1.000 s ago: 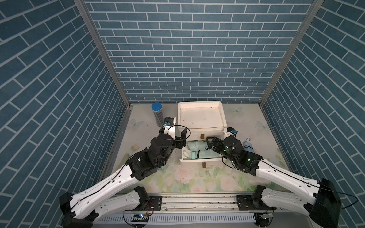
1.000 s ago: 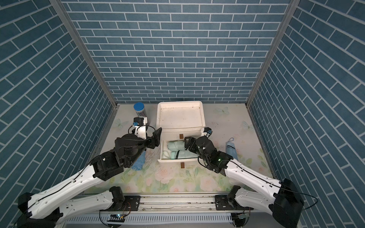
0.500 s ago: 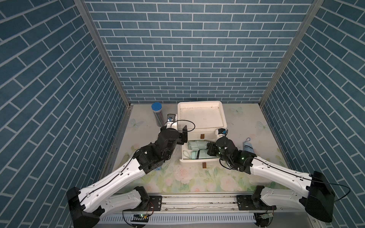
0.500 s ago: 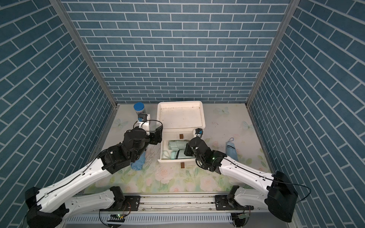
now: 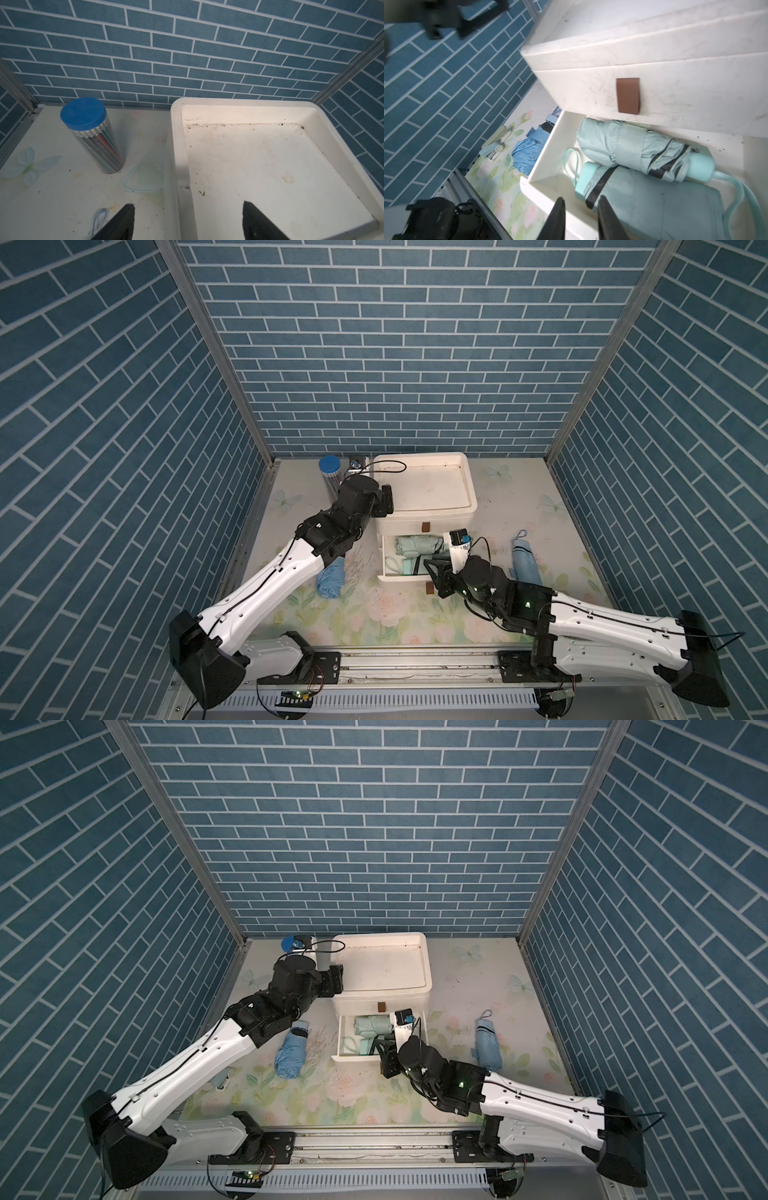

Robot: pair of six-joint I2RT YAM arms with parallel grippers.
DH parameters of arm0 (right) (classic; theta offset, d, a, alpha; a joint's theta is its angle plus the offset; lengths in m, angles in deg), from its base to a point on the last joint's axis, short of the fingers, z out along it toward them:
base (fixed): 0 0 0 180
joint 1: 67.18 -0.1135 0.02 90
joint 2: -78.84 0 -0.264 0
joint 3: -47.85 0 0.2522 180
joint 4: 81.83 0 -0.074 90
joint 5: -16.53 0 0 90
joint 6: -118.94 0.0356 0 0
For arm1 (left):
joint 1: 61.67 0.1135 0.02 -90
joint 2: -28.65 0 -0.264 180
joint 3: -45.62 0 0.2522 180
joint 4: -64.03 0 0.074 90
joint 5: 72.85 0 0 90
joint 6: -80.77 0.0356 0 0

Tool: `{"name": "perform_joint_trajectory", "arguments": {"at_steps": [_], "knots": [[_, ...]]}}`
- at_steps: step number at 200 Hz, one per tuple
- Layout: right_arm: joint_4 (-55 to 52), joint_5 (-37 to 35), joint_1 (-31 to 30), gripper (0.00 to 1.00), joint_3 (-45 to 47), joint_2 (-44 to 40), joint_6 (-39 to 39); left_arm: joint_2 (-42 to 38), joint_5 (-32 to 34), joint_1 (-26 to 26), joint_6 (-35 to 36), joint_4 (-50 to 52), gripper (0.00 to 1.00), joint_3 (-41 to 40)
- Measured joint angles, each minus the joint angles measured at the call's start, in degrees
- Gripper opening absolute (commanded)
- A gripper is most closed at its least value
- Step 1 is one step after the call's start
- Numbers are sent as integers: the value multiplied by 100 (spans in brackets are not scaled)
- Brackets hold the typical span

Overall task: Place the umbrella in the drawer by color
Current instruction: Close the drawer in the storage box.

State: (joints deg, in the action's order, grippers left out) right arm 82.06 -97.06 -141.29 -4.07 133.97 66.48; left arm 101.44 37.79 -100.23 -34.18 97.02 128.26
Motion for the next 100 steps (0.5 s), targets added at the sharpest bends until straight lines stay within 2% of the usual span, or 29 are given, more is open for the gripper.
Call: {"name": "perform_joint_trajectory", "arguments": {"at_steps": [19, 31, 47, 72, 84, 100], "knots": [[13, -452, -564, 45, 140, -83, -76, 214, -28, 44, -52, -2, 79, 0], [26, -638, -820, 58, 249, -81, -76, 343, -42, 85, -105, -7, 75, 9], [79, -807, -1012, 65, 435, -76, -103, 498, -83, 173, -140, -46, 73, 33], [267, -914, -1097, 64, 708, -28, -79, 756, -170, 385, -223, -114, 65, 142], [389, -942, -1130, 64, 791, 61, -33, 881, -170, 450, -258, -181, 56, 219], [568, -955, -1211, 63, 874, 212, -2, 1036, -192, 503, -245, -258, 48, 310]]}}
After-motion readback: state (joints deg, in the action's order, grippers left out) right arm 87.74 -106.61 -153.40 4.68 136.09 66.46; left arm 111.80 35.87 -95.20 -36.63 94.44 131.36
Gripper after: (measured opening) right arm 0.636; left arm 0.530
